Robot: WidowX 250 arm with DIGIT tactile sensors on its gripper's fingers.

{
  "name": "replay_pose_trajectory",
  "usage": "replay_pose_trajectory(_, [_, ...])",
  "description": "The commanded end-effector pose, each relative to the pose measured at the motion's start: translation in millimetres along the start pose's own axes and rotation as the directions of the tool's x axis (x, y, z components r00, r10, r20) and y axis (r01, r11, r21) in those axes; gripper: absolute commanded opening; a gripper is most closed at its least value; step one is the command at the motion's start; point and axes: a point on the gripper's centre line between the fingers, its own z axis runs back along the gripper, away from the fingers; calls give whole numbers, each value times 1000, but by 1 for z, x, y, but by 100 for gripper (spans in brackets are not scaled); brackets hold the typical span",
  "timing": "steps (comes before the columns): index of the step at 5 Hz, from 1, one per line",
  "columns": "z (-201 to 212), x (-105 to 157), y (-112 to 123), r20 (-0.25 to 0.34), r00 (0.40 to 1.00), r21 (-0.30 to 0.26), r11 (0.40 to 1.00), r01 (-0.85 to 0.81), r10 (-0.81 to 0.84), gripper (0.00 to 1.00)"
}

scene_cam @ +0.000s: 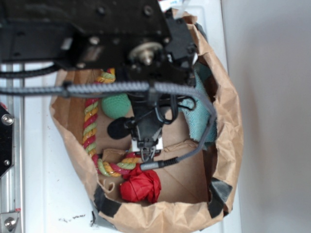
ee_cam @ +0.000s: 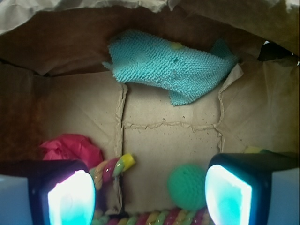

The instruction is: Grab the blue cloth.

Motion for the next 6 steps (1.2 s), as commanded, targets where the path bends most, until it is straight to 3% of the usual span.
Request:
replay_pose_trajectory(1, [9, 3, 4, 31, 999, 15, 1000, 5, -5, 100])
replay_pose_trajectory(3, [9, 3, 4, 31, 999, 15, 1000, 5, -5, 100])
replay_pose_trajectory(4, [-4, 26, -5, 92, 996, 11, 1000, 22, -23, 100])
replay_pose_trajectory(6, [-31, 44, -21, 139, 987, 24, 997, 74, -76, 100])
